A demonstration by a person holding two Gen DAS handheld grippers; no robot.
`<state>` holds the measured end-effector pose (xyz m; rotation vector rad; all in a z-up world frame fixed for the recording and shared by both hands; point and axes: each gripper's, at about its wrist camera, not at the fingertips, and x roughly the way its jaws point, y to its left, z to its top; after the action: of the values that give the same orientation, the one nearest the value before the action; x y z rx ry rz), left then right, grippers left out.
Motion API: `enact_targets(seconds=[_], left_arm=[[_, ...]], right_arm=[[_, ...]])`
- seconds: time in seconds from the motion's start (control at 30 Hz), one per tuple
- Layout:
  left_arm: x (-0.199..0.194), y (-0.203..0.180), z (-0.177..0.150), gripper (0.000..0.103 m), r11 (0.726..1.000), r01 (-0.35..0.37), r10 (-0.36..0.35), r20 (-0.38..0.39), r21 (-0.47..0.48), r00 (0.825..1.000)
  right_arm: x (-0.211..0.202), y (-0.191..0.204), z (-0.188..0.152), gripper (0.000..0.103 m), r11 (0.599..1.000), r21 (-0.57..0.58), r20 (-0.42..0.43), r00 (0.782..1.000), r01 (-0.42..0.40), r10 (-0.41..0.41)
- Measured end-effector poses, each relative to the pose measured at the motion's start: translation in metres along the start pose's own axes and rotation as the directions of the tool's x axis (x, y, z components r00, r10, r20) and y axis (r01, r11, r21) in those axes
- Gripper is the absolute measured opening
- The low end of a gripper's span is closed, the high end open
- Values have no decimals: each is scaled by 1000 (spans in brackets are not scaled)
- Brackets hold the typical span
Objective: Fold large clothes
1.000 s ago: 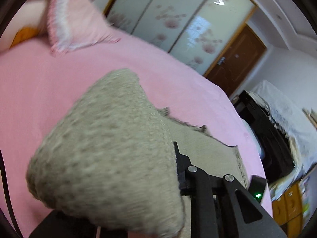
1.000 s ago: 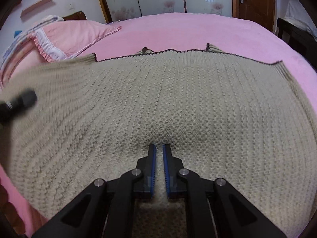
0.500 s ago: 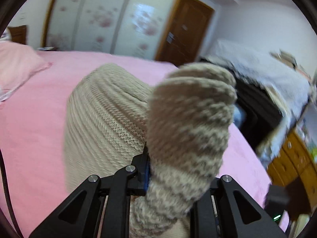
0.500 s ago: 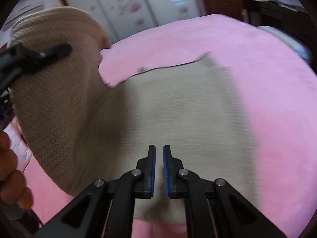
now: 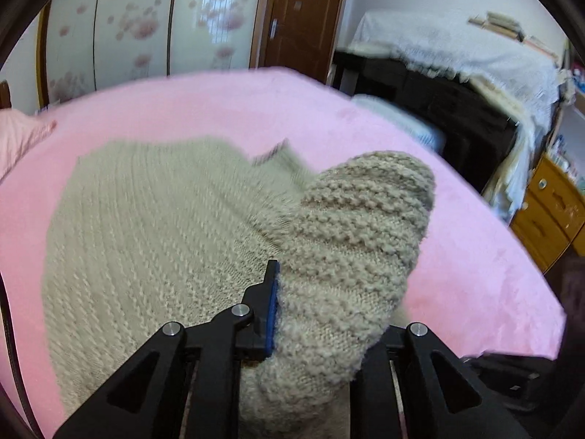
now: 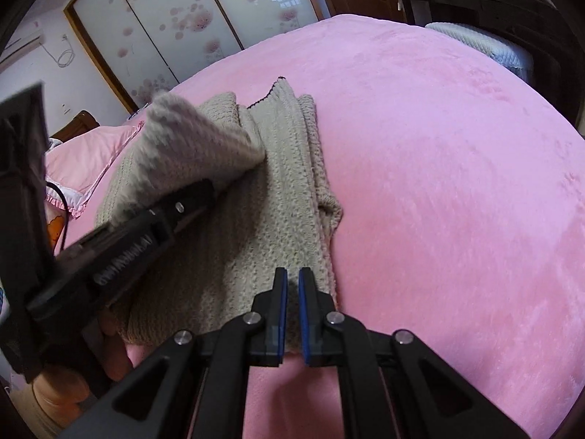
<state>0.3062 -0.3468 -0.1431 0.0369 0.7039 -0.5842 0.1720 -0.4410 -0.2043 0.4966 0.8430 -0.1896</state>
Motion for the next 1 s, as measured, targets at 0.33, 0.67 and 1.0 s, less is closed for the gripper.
enact_targets(seconds=[0.33, 0.67, 1.0], left_arm=[[-19, -49, -21, 14, 960, 87, -94, 14, 264, 995], [-45, -11, -53, 93, 963, 96, -69, -114, 251, 991], [-128, 106, -51, 93, 990, 42, -49, -48, -136, 998]], right_arm=[[-24, -21, -2, 5, 999, 42, 35, 999, 11, -13], [-21, -17, 2, 8, 999, 34, -55, 998, 36, -34], [-56, -3, 25, 36, 977, 110, -20, 983, -181, 184]])
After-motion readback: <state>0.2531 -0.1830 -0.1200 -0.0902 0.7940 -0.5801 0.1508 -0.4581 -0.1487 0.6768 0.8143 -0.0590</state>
